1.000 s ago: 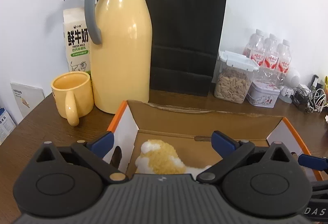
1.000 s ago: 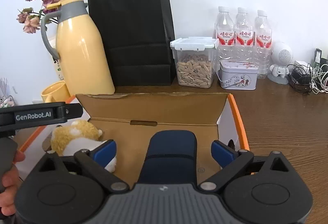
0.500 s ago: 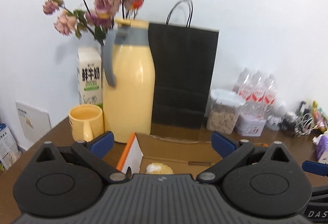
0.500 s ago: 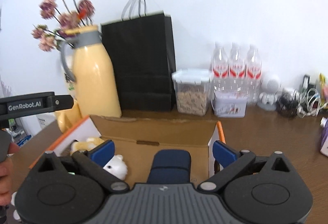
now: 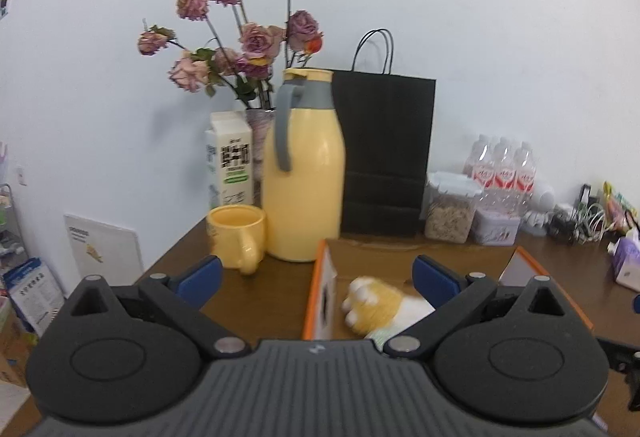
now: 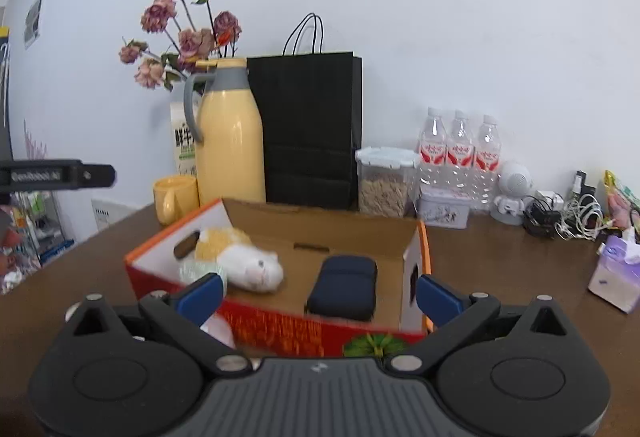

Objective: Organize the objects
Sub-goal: 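Withdraw both tools from the box back over the table, then grasp the large white bottle cap with the left tool, then grasp the white cloth with the right tool while the left tool holds the cap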

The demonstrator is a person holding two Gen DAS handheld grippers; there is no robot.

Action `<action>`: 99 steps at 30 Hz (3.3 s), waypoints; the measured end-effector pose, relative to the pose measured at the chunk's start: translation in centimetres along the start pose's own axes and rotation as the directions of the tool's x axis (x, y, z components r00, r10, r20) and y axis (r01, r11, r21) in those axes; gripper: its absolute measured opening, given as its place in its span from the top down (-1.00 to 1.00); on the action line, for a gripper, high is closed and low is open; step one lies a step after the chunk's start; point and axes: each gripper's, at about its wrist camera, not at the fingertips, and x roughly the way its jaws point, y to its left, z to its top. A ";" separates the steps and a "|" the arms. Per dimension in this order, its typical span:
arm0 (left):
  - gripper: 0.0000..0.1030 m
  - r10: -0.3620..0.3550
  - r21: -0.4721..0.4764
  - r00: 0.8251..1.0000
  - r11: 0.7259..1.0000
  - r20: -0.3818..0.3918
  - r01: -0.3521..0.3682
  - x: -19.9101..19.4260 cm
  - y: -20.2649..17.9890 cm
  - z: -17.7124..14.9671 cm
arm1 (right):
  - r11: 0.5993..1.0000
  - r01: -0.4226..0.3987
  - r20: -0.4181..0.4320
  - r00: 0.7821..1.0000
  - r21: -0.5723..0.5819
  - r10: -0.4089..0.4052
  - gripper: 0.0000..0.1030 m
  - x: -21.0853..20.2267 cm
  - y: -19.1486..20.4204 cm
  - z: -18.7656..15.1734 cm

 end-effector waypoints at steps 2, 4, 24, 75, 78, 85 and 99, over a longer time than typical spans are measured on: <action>-1.00 0.014 0.008 1.000 1.000 -0.012 -0.014 -0.8 0.8 -0.7 | 1.000 0.001 -0.018 1.000 -0.001 -0.001 -1.00 -0.5 0.2 -1.0; -1.00 0.024 0.012 0.999 1.000 -0.022 -0.024 -1.4 1.7 -1.4 | 1.000 -0.001 -0.040 0.999 0.003 0.001 -1.00 -1.0 0.4 -2.0; -1.00 0.078 0.060 0.984 0.996 -0.160 -0.069 -3.4 6.8 -8.1 | 1.000 0.012 -0.153 0.988 -0.008 -0.013 -1.00 -1.2 2.0 -6.2; 0.20 0.076 -0.052 0.966 0.994 -0.248 -0.092 3.4 8.8 -10.8 | 0.995 -0.020 -0.165 0.986 -0.102 0.003 -1.00 3.1 2.7 -5.8; 0.20 0.072 -0.061 0.963 0.994 -0.258 -0.091 3.6 9.0 -10.8 | 0.989 -0.072 -0.180 0.983 -0.127 0.048 -1.00 3.9 3.0 -5.4; 0.20 0.063 -0.069 0.964 0.994 -0.257 -0.084 3.6 9.1 -10.9 | 0.985 -0.094 -0.209 0.976 -0.147 0.062 -1.00 4.7 3.4 -6.0; 0.20 0.062 -0.072 0.966 0.994 -0.250 -0.082 3.5 9.1 -10.8 | 0.985 -0.096 -0.160 0.984 -0.142 0.073 -0.82 4.2 3.2 -6.4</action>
